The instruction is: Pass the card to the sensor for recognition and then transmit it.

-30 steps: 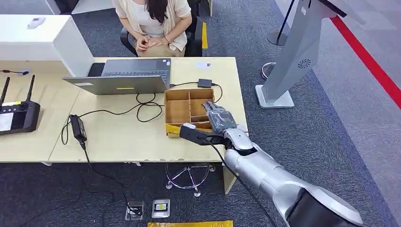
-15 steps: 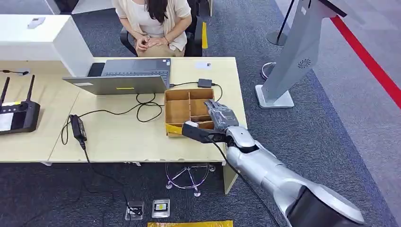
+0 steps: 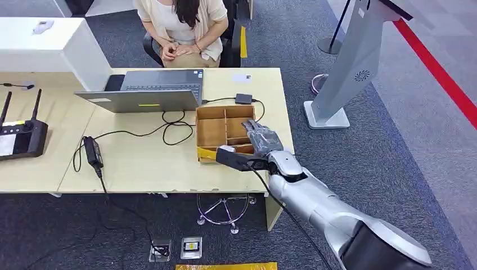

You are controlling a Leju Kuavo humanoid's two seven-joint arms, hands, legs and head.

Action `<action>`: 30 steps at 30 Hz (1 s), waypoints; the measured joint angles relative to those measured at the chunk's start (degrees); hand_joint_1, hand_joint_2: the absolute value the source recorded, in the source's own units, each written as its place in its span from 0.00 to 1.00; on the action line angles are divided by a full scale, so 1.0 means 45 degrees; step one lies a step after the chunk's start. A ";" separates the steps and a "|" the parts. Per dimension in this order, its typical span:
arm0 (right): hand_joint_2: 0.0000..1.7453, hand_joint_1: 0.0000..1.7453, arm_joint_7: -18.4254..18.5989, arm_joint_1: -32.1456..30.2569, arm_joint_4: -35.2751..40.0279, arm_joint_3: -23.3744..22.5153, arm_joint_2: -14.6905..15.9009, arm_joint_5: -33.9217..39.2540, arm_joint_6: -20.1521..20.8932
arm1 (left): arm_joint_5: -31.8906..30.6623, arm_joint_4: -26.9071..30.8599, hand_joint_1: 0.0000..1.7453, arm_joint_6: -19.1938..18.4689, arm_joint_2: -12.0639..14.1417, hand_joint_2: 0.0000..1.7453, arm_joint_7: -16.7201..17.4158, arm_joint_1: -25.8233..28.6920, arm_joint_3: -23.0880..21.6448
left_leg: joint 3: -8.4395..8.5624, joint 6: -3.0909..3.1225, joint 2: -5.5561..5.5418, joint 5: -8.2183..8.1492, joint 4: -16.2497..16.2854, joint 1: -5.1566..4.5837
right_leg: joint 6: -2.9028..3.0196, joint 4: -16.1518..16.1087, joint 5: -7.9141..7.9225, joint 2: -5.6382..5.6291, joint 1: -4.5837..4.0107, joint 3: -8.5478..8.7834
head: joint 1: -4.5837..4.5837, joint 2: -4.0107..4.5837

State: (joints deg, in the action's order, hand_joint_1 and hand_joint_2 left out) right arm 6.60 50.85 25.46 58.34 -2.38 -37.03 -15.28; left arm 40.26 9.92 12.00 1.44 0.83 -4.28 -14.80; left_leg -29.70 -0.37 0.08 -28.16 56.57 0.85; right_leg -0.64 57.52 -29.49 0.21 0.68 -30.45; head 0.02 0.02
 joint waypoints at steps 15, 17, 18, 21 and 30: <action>1.00 1.00 -0.0024 0.0028 -0.0126 -0.0039 0.0000 0.0447 0.0592 | 0.0073 0.0000 0.00 -0.0005 0.0000 0.00 0.0029 0.0000 -0.0029 | 0.0001 0.0000 0.0000 0.0000 0.0000 0.0000 | 0.0000 0.0000 0.0000 -0.0003 0.0000 -0.0004 | 0.0000 0.0000; 1.00 1.00 -0.0024 0.0029 -0.0126 -0.0068 0.0000 0.0452 0.0588 | 0.0083 0.0000 0.00 -0.0005 0.0000 0.00 0.0034 0.0000 -0.0073 | 0.0001 0.0000 0.0000 0.0000 0.0000 0.0000 | 0.0000 0.0000 0.0000 -0.0003 0.0000 -0.0004 | 0.0000 0.0000; 1.00 1.00 -0.0024 0.0029 -0.0126 -0.0082 0.0000 0.0457 0.0578 | 0.0102 0.0000 0.00 -0.0005 0.0000 0.00 0.0034 0.0000 -0.0092 | 0.0001 0.0000 0.0000 0.0000 0.0000 0.0000 | 0.0000 0.0000 0.0000 -0.0003 0.0000 -0.0003 | 0.0000 0.0000; 1.00 1.00 -0.0019 0.0030 -0.0126 -0.0087 0.0000 0.0457 0.0568 | 0.0112 0.0000 0.00 -0.0005 0.0000 0.00 0.0034 0.0000 -0.0151 | 0.0001 0.0000 0.0000 0.0000 0.0000 0.0000 | 0.0000 0.0000 0.0000 -0.0003 0.0000 -0.0003 | 0.0000 0.0000; 1.00 1.00 -0.0019 0.0030 -0.0126 -0.0087 0.0000 0.0461 0.0554 | 0.0112 0.0000 0.00 -0.0005 0.0000 0.00 0.0034 0.0000 -0.0248 | 0.0002 0.0000 0.0000 0.0000 0.0000 0.0000 | -0.0001 -0.0001 0.0001 -0.0003 0.0000 -0.0003 | 0.0000 0.0000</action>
State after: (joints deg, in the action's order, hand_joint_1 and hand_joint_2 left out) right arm 6.51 50.99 24.90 57.94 -2.38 -34.95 -12.79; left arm 40.76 9.92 11.98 1.44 0.98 -4.28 -15.91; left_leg -29.70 -0.37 0.08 -28.16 56.57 0.85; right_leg -0.65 57.51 -29.48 0.20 0.68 -30.46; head 0.02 0.02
